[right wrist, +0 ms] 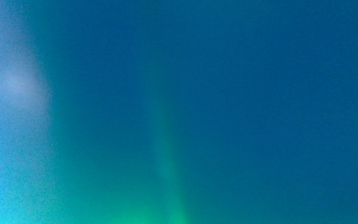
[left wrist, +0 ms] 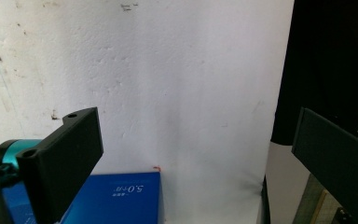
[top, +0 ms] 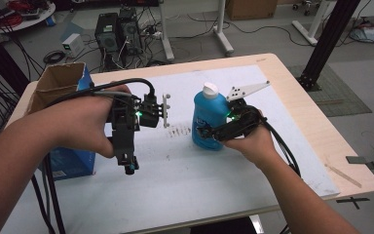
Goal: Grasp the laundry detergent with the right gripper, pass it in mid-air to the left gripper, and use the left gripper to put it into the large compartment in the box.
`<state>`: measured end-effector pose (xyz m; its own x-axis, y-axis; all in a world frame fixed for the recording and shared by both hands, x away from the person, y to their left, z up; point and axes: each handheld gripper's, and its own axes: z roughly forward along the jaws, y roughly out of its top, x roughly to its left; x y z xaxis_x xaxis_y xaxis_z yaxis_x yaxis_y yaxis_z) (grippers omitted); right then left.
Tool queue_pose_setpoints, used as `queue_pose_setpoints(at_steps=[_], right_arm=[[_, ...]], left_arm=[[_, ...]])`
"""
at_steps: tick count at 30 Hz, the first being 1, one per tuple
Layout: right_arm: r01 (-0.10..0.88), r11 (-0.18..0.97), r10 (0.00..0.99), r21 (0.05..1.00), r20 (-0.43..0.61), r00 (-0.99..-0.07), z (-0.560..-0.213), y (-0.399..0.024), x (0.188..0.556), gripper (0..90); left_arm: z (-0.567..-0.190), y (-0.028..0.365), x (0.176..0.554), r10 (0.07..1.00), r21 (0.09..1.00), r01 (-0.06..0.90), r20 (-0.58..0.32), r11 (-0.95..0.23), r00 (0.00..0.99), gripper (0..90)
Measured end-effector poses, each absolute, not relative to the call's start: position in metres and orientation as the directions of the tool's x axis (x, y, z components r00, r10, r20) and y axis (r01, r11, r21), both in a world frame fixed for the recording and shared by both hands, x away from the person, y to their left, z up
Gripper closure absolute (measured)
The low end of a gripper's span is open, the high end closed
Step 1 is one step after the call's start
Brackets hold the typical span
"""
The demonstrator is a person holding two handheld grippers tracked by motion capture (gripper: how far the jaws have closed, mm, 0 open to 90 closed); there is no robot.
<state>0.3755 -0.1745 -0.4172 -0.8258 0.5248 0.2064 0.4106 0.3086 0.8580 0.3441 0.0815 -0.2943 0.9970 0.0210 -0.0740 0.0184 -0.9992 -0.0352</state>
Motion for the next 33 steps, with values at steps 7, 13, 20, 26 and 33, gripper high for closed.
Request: queue_pose_setpoints(at_steps=[7, 13, 20, 26, 33], right_arm=[[0.399, 0.302, 0.528, 0.866, 0.196, -0.826, -0.417, -0.174, 0.375, 31.3], [0.387, 0.3, 0.529, 0.872, 0.186, -0.828, -0.419, -0.173, 0.375, 34.1], [0.372, 0.295, 0.546, 0.88, 0.164, -0.822, -0.423, -0.174, 0.372, 40.6], [0.304, 0.316, 0.558, 0.899, 0.084, -0.826, -0.422, -0.173, 0.367, 45.3], [0.284, 0.325, 0.556, 0.902, 0.061, -0.829, -0.417, -0.174, 0.363, 46.2]], left_arm=[[-0.295, 0.082, 0.344, 0.022, -0.034, 0.019, -0.072, -0.999, 0.997, 1.8], [-0.294, 0.083, 0.344, 0.022, -0.036, 0.02, -0.073, -0.999, 0.997, 1.8], [-0.294, 0.083, 0.344, 0.024, -0.035, 0.021, -0.072, -0.999, 0.997, 1.8], [-0.293, 0.083, 0.344, 0.027, -0.03, 0.025, -0.072, -0.999, 0.997, 1.8], [-0.289, 0.085, 0.346, 0.028, -0.015, 0.027, -0.064, -1.0, 0.998, 1.8]])
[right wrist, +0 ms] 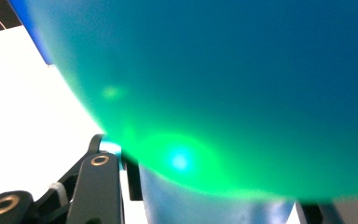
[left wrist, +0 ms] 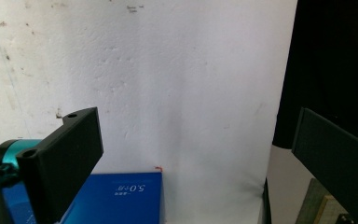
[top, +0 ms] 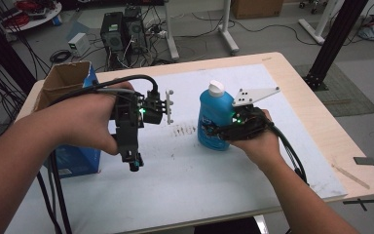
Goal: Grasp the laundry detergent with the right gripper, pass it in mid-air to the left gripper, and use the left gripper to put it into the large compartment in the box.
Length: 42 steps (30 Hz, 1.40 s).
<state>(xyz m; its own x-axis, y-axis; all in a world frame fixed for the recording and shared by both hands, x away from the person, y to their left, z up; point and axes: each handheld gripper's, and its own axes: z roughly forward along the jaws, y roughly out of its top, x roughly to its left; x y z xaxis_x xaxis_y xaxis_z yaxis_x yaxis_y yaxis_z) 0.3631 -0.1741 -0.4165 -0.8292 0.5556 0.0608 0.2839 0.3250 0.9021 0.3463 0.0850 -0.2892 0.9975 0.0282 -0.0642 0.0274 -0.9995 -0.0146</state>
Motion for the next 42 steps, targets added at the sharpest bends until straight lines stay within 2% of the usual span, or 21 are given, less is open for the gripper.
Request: queue_pose_setpoints(at_steps=[10, 21, 30, 42], right_arm=[[0.222, 0.338, 0.485, 0.915, 0.033, -0.874, -0.382, -0.172, 0.352, 46.1], [0.159, 0.374, 0.36, 0.913, 0.015, -0.933, -0.346, -0.158, 0.335, 46.0], [0.121, 0.426, 0.242, 0.897, 0.016, -0.97, -0.332, -0.141, 0.324, 46.0], [0.078, 0.479, 0.111, 0.874, 0.028, -0.993, -0.321, -0.117, 0.318, 46.0]], left_arm=[[-0.265, 0.082, 0.348, 0.03, 0.043, 0.032, -0.04, -0.999, 0.999, 1.8], [-0.226, 0.076, 0.346, 0.018, 0.091, 0.019, -0.016, -0.996, 1.0, 1.8], [-0.202, 0.073, 0.342, 0.007, 0.098, 0.009, -0.015, -0.995, 1.0, 1.8], [-0.192, 0.059, 0.332, -0.026, 0.112, -0.022, -0.031, -0.993, 0.999, 1.8]])
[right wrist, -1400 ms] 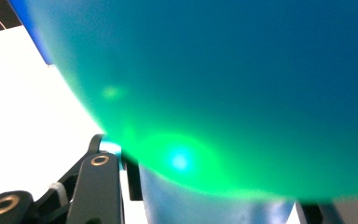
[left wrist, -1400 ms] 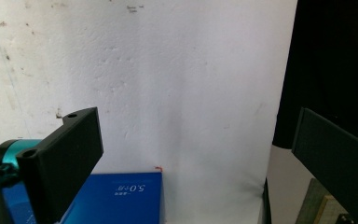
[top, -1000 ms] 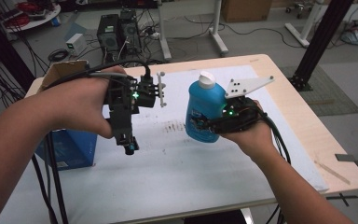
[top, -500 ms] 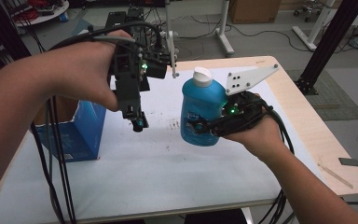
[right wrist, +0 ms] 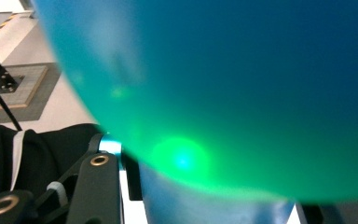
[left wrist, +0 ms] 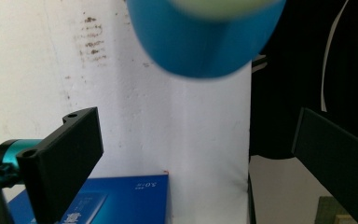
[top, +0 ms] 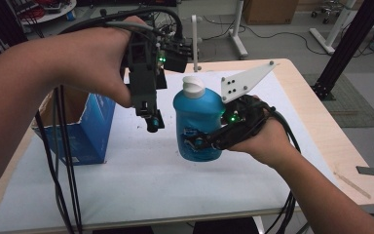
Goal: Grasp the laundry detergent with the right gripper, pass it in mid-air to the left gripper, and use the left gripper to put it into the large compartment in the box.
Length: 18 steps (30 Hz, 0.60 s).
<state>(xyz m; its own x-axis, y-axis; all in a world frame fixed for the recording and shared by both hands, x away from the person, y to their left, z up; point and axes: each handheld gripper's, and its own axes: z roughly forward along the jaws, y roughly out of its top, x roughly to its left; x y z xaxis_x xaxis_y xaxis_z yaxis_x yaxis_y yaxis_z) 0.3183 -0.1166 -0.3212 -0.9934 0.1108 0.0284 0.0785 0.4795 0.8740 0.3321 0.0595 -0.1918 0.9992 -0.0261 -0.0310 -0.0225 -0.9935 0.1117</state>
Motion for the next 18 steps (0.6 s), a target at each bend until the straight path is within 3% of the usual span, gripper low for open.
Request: queue_pose_setpoints(at_steps=[18], right_arm=[[0.052, 0.484, 0.009, 0.873, 0.054, -0.998, -0.314, -0.074, 0.319, 46.0]], left_arm=[[-0.192, 0.048, 0.323, -0.016, 0.067, -0.014, -0.029, -0.998, 0.999, 1.8]])
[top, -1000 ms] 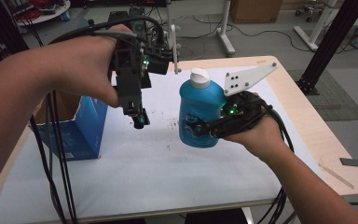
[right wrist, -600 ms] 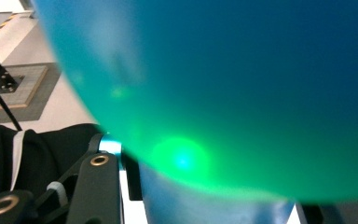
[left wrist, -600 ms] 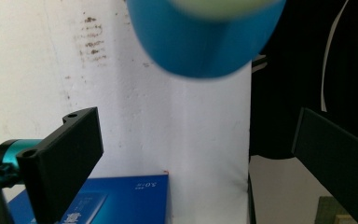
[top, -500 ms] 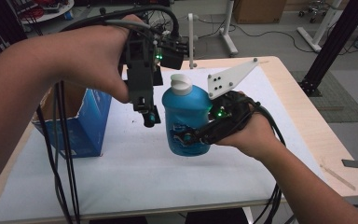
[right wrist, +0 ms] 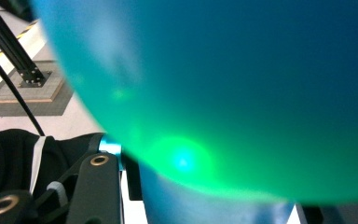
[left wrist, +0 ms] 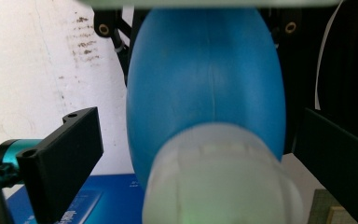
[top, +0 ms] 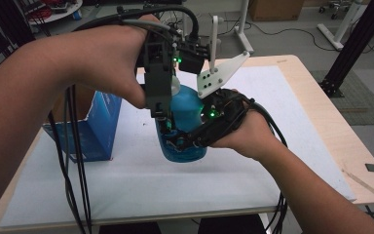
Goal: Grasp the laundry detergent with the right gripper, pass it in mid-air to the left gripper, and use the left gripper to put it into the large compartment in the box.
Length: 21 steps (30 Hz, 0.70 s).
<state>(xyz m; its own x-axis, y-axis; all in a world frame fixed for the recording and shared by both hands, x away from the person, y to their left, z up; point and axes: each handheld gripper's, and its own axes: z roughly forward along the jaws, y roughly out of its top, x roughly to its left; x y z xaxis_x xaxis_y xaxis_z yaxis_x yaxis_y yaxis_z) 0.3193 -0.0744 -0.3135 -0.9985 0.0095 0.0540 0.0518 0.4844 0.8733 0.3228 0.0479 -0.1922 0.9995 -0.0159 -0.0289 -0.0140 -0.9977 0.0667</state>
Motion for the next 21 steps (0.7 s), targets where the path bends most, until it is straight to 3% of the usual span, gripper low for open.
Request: queue_pose_setpoints(at_steps=[13, 21], right_arm=[[0.04, 0.48, 0.005, 0.876, 0.043, -0.999, -0.3127, -0.0701, 0.3208, 46.0], [0.055, 0.478, 0.001, 0.877, 0.062, -0.998, -0.3123, -0.0699, 0.3192, 46.0]], left_arm=[[-0.1974, 0.045, 0.322, 0.015, 0.036, 0.016, -0.013, -0.999, 1.0, 1.8], [-0.1971, 0.0438, 0.3222, 0.018, 0.036, 0.018, -0.016, -0.999, 1.0, 9.0]])
